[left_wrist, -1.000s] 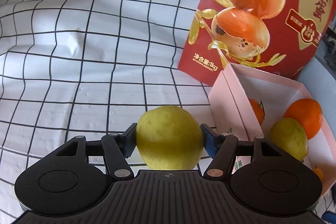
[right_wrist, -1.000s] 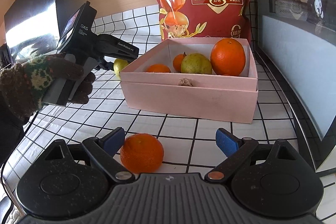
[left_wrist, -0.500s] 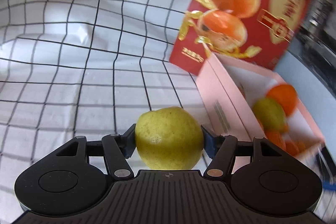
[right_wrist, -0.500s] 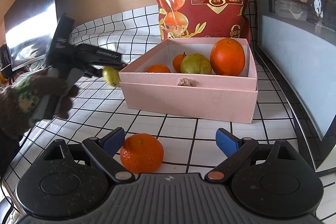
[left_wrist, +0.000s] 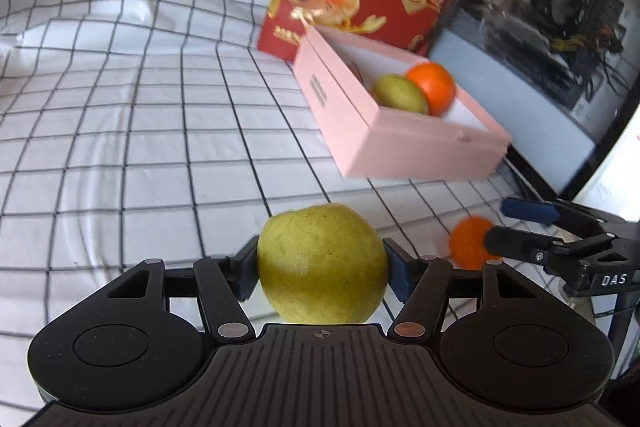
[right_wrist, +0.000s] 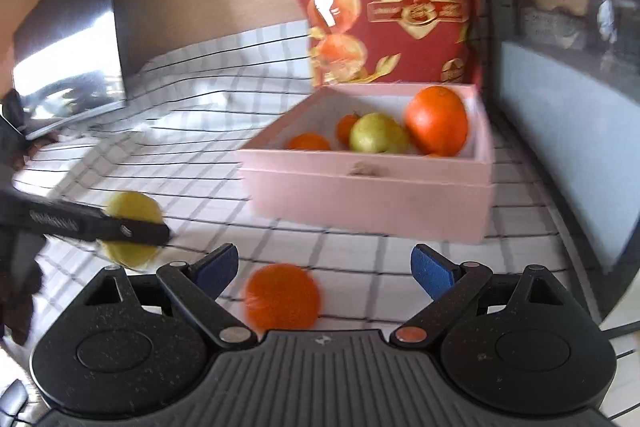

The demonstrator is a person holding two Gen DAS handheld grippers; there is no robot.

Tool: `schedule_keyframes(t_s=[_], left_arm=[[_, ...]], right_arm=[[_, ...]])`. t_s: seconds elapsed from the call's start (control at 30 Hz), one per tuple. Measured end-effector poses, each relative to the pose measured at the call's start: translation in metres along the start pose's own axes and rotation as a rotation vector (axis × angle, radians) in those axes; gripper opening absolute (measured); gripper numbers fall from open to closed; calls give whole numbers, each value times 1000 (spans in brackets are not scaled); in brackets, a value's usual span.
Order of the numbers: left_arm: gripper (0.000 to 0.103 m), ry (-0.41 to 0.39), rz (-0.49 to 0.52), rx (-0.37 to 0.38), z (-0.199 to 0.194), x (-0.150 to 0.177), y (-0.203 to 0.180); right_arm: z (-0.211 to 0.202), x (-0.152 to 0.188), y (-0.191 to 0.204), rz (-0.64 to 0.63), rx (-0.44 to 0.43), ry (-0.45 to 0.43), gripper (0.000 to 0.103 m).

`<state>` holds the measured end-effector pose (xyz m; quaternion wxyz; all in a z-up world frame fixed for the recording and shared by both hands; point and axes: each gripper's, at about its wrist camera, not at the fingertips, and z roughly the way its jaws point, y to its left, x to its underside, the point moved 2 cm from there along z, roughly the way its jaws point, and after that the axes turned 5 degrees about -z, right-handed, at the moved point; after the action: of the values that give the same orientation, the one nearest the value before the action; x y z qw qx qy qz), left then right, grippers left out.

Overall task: Organize fruits
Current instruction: 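Carry the yellow pear toward the pink box with the left gripper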

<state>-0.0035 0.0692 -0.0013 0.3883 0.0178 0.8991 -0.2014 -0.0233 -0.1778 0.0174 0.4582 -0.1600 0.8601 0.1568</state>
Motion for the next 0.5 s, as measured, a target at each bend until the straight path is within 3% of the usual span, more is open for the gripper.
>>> schedule_keyframes(t_s=[0.1,0.27,0.5], left_arm=[[68,-5,26,-21,1,2,-7],[68,-27,7,-16,2,5,-5],[68,-94,-43,-44,2,11,-7]], right_arm=[[8,1,9,-2,-62,57,94],[20,2,20,-69,33,108,94],[29,4,6,-1,79,155,95]])
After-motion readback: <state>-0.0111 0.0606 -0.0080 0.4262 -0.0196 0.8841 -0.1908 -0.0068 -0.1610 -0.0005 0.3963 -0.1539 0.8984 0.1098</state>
